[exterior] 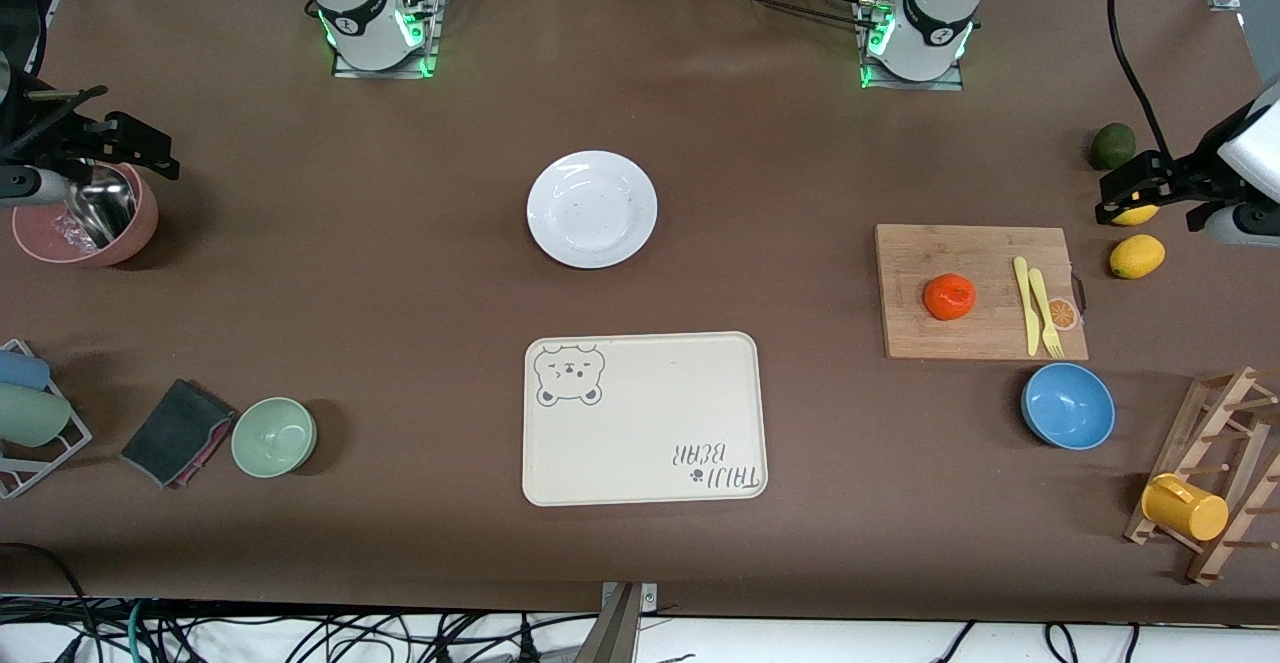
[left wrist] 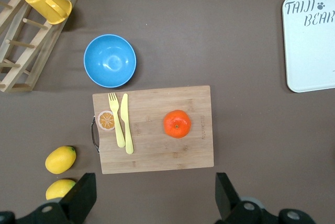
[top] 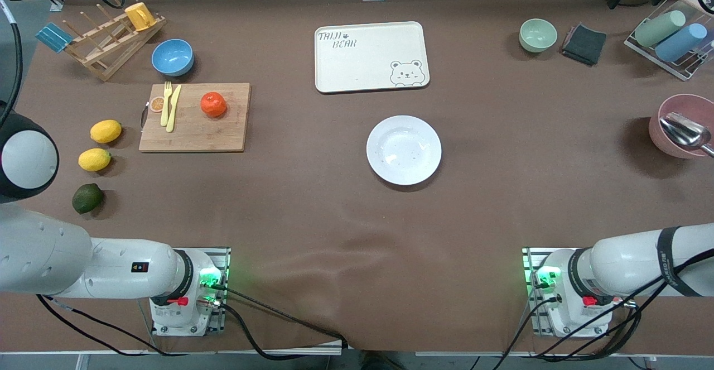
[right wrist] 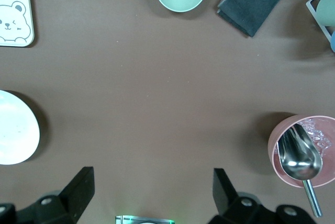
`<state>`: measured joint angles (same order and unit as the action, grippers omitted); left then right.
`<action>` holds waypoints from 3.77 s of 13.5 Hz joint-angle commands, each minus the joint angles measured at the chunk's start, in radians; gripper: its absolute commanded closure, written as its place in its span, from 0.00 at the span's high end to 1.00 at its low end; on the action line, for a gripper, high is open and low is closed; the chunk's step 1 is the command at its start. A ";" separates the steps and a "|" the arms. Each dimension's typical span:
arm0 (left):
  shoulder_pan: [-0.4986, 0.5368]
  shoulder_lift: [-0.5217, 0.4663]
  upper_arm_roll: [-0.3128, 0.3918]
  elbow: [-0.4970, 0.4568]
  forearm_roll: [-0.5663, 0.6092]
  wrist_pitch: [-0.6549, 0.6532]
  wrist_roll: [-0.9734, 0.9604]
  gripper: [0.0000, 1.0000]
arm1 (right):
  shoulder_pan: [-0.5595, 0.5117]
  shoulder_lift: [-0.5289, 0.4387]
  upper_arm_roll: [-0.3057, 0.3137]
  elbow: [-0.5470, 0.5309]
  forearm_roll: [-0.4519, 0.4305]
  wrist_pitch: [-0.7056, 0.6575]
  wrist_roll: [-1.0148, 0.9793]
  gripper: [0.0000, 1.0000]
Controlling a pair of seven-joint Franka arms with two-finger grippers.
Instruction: Place orange and plate with both arms
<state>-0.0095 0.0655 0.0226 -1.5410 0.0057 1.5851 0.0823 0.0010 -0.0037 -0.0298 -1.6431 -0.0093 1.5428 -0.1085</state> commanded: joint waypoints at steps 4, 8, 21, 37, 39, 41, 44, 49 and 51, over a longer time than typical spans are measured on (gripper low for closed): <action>-0.004 0.008 0.002 0.024 -0.018 -0.005 0.001 1.00 | 0.004 -0.002 -0.004 0.008 0.012 -0.013 -0.003 1.00; -0.004 0.008 0.002 0.024 -0.018 -0.005 0.001 1.00 | 0.004 -0.002 -0.002 0.008 0.009 -0.013 -0.008 1.00; -0.004 0.008 0.002 0.025 -0.018 -0.005 0.001 1.00 | 0.016 -0.002 -0.004 0.008 0.012 -0.013 -0.008 1.00; -0.012 0.069 -0.007 0.024 -0.019 -0.001 0.001 1.00 | 0.014 -0.001 -0.007 0.008 0.014 -0.035 -0.005 1.00; -0.017 0.091 -0.009 0.021 -0.018 -0.001 0.002 1.00 | 0.014 -0.001 -0.005 0.008 0.014 -0.035 -0.005 1.00; -0.020 0.141 -0.012 0.018 -0.015 -0.001 0.023 1.00 | 0.014 -0.001 -0.005 0.008 0.014 -0.035 -0.005 1.00; -0.038 0.261 -0.015 0.001 0.000 -0.002 0.025 1.00 | 0.014 -0.001 -0.007 0.008 0.014 -0.036 -0.005 1.00; -0.043 0.306 -0.016 -0.201 0.054 0.176 0.014 1.00 | 0.014 -0.001 -0.007 0.008 0.014 -0.038 -0.005 1.00; -0.038 0.306 -0.016 -0.273 0.053 0.257 0.014 1.00 | 0.014 -0.001 -0.007 0.008 0.015 -0.038 -0.005 1.00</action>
<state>-0.0516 0.4157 0.0055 -1.7233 0.0379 1.7765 0.0894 0.0132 -0.0034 -0.0305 -1.6437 -0.0093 1.5188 -0.1100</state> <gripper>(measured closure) 0.000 0.000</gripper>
